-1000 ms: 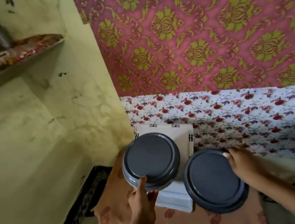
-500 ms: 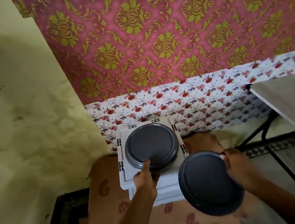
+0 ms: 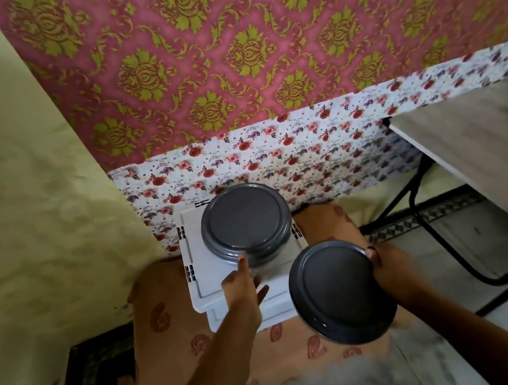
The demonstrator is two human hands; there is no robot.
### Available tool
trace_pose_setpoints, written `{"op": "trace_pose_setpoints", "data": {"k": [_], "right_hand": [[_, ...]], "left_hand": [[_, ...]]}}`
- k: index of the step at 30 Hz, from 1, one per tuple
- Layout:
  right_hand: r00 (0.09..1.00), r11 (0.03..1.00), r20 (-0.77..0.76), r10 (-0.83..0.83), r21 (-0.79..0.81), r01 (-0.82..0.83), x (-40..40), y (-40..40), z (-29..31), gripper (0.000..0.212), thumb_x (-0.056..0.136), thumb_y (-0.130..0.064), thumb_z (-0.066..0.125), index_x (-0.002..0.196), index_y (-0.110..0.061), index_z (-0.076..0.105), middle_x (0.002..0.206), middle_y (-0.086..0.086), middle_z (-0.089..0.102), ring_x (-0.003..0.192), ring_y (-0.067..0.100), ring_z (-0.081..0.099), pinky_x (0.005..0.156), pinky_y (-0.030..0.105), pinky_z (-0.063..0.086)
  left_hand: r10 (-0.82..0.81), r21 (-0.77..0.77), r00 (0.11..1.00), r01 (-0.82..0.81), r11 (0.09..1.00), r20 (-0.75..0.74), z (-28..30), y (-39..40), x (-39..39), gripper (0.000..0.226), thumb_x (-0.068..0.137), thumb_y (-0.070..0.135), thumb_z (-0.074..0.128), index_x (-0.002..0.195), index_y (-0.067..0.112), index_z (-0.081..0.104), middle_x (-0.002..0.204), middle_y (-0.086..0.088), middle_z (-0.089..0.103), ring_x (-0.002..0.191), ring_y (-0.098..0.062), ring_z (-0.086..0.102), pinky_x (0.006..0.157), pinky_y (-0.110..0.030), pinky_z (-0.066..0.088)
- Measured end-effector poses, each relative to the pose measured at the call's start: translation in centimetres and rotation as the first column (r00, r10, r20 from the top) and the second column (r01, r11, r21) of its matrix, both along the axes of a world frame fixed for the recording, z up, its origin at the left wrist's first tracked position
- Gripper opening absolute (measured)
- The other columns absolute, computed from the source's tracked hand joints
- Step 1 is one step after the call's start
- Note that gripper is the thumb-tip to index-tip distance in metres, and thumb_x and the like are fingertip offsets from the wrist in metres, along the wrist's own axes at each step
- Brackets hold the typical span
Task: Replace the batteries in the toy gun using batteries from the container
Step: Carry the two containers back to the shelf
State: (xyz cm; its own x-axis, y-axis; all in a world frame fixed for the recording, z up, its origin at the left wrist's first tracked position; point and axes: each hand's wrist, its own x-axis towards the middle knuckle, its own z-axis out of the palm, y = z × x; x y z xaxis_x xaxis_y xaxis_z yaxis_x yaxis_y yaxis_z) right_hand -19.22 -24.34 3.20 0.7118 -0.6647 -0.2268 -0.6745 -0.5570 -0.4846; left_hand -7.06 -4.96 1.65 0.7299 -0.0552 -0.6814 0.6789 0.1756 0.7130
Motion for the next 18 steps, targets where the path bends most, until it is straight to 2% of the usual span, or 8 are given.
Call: {"op": "trace_pose_setpoints", "data": {"k": [4,7,9,11,13,15,16,18], "right_hand": [[0.998,0.999,-0.053,-0.017,-0.035,0.016,-0.5,0.7,-3.0,0.03,0.089,-0.019,0.033,0.101,-0.011,0.059,0.106,0.018,0.062,0.096,0.035,0.059,0.086,0.041,0.047],[0.99,0.996,-0.134,0.032,-0.08,-0.043,-1.0,0.0,-8.0,0.044,0.08,-0.037,0.018,0.088,-0.024,0.059,0.096,0.007,0.065,0.086,0.029,0.06,0.083,0.044,0.05],[0.983,0.992,-0.177,0.047,-0.107,-0.067,-1.6,1.0,-8.4,0.05,0.079,-0.042,0.016,0.085,-0.022,0.061,0.092,0.004,0.066,0.085,0.026,0.06,0.082,0.041,0.049],[0.988,0.991,-0.13,0.08,-0.098,-0.094,-1.7,3.1,-7.2,0.058,0.078,-0.044,0.015,0.084,-0.016,0.065,0.088,0.005,0.066,0.086,0.027,0.06,0.079,0.035,0.045],[0.996,0.996,-0.025,0.089,0.032,-0.089,-1.7,4.6,-7.1,0.049,0.086,-0.035,0.024,0.076,-0.007,0.063,0.081,0.01,0.064,0.083,0.029,0.059,0.075,0.033,0.041],[0.998,0.988,0.059,0.007,0.153,-0.016,-1.7,5.3,-7.7,0.034,0.092,-0.017,0.038,0.062,-0.013,0.052,0.066,0.006,0.057,0.073,0.031,0.056,0.067,0.034,0.041],[0.994,0.969,0.084,-0.075,0.242,0.053,-1.6,5.4,-8.3,0.033,0.092,-0.015,0.04,0.062,-0.012,0.05,0.063,0.007,0.055,0.069,0.032,0.056,0.064,0.037,0.044],[0.958,0.865,0.099,-0.268,0.464,0.194,-1.4,5.7,-9.2,0.027,0.094,-0.019,0.041,0.08,-0.006,0.059,0.073,0.013,0.061,0.066,0.034,0.059,0.06,0.043,0.053]], "left_hand": [[-0.253,0.09,0.967,0.25,0.964,0.024,-0.5,1.8,-4.6,0.043,0.092,0.047,0.049,0.115,0.011,0.053,0.114,-0.007,0.059,0.099,-0.025,0.06,0.073,-0.034,0.052],[-0.455,0.04,0.891,0.454,0.89,0.003,-1.2,3.5,-7.8,0.042,0.092,0.051,0.044,0.115,0.018,0.055,0.11,-0.003,0.063,0.095,-0.022,0.063,0.075,-0.035,0.051],[-0.511,0.008,0.86,0.511,0.86,-0.009,-2.2,4.0,-9.1,0.039,0.09,0.049,0.049,0.115,0.02,0.054,0.105,-0.003,0.064,0.093,-0.023,0.066,0.078,-0.039,0.053],[-0.475,0.0,0.879,0.476,0.88,-0.04,-3.5,4.5,-9.9,0.039,0.089,0.039,0.059,0.12,0.016,0.052,0.099,-0.006,0.064,0.087,-0.023,0.066,0.074,-0.038,0.055],[-0.42,0.019,0.905,0.422,0.906,-0.068,-5.0,5.0,-10.1,0.041,0.088,0.03,0.062,0.124,0.013,0.05,0.106,-0.01,0.064,0.089,-0.025,0.065,0.065,-0.033,0.055],[-0.374,0.018,0.923,0.377,0.926,-0.085,-6.2,5.6,-10.1,0.04,0.089,0.027,0.062,0.124,0.012,0.049,0.114,-0.013,0.063,0.096,-0.027,0.064,0.062,-0.03,0.054],[-0.343,0.003,0.934,0.345,0.939,-0.099,-6.8,5.9,-9.9,0.039,0.089,0.026,0.061,0.124,0.011,0.049,0.112,-0.013,0.063,0.096,-0.028,0.064,0.062,-0.031,0.055],[-0.259,-0.031,0.956,0.257,0.966,-0.14,-8.2,6.4,-9.5,0.037,0.09,0.024,0.059,0.122,0.008,0.049,0.103,-0.01,0.063,0.092,-0.027,0.064,0.064,-0.033,0.055]]}}
